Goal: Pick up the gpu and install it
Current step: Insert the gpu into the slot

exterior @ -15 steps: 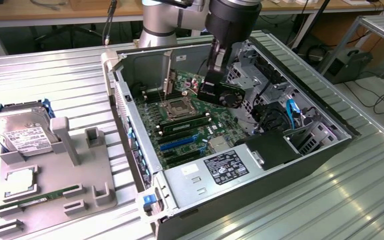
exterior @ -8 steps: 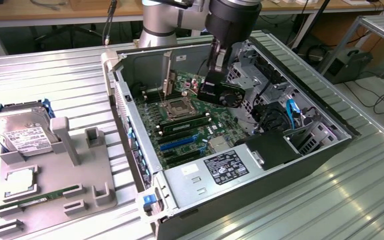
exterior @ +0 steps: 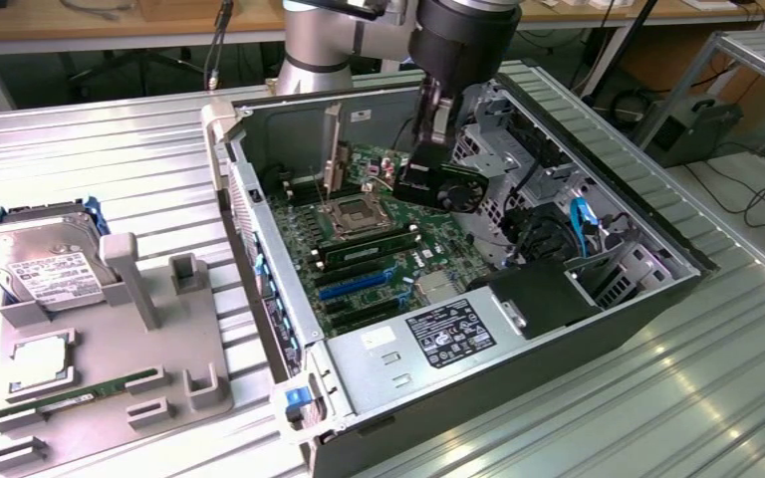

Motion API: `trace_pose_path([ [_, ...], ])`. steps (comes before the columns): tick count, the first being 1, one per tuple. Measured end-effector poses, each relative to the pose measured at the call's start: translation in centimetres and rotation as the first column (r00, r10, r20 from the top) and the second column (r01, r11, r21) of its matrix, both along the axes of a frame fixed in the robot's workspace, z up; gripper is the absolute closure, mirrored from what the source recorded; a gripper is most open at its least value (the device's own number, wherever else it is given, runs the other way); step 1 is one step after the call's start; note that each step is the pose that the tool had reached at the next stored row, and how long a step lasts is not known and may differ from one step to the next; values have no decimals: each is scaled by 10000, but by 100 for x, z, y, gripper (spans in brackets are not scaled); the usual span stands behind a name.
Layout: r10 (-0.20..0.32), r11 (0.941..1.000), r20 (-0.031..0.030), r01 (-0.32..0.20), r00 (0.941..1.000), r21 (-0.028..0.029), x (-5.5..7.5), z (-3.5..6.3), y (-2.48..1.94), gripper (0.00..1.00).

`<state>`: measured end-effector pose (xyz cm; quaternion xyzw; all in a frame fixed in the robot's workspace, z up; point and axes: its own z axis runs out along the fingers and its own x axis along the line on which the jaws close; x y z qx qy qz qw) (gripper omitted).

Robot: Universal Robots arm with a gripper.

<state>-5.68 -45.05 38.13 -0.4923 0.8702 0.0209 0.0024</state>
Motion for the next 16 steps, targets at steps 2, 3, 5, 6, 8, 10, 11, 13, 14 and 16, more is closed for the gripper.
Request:
trace_pose_path([
  [2, 117, 9999, 0, -117, 9999, 0, 0, 0, 0, 74],
  [3, 156, 9999, 0, -156, 9999, 0, 0, 0, 0, 74],
  [5, 239, 9997, 0, -239, 9997, 0, 0, 0, 0, 74],
  [6, 284, 9996, 0, -284, 9996, 0, 0, 0, 0, 74],
  [8, 395, 9992, 0, -395, 9992, 0, 0, 0, 0, 74],
  [10, 486, 9988, 0, -486, 9988, 0, 0, 0, 0, 74],
  [11, 530, 9986, 0, -530, 9986, -1, 0, 0, 0, 74],
  [13, 622, 9981, 0, -622, 9981, -1, -1, 0, 0, 74],
  [14, 668, 9978, -1, -668, 9978, -1, 0, 0, 0, 74],
  [16, 759, 9971, 0, -759, 9971, 0, 0, 0, 0, 74],
])
